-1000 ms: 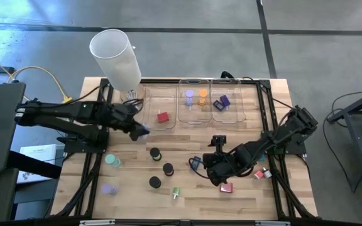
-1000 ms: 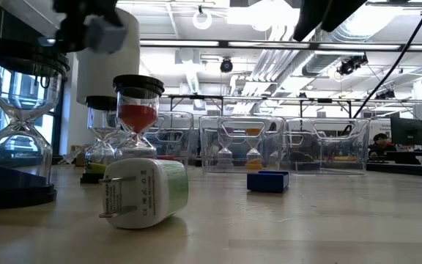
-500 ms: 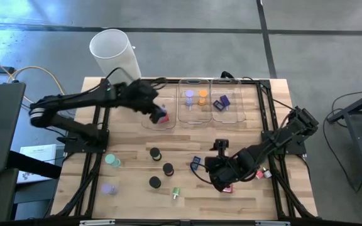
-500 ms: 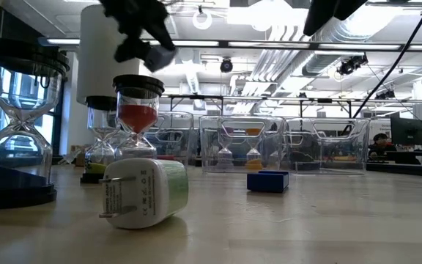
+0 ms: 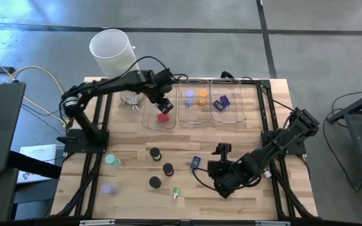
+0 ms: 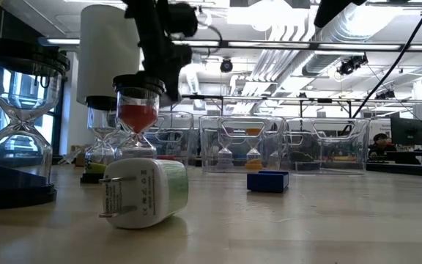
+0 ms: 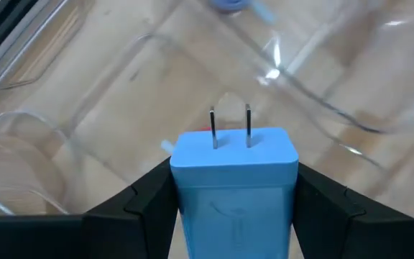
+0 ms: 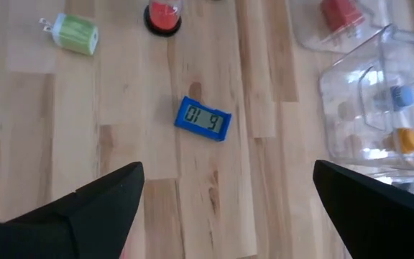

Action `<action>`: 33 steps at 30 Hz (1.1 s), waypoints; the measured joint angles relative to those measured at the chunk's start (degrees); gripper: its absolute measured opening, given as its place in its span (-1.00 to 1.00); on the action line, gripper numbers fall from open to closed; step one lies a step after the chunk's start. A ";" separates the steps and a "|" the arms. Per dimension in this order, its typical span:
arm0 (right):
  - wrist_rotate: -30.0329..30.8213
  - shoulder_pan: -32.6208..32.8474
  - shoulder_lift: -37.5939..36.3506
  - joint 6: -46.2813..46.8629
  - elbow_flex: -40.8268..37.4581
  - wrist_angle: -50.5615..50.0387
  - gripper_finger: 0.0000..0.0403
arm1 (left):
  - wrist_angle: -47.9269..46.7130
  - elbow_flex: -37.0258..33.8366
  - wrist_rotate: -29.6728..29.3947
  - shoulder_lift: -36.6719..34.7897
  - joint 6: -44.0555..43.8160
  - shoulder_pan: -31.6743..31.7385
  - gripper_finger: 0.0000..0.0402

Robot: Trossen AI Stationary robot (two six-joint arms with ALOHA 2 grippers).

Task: Pick & Place Office items
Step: Put the blue charger adapter into the left transparent bin

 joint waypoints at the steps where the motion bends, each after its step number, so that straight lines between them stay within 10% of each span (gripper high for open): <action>1: 0.91 0.19 0.00 0.00 -0.04 0.07 0.96 | 0.07 0.02 -0.02 0.84 0.27 0.66 0.01; 33: 4.04 -1.75 0.02 0.02 -7.89 2.58 0.96 | 5.75 0.05 -0.35 15.06 5.81 5.57 0.07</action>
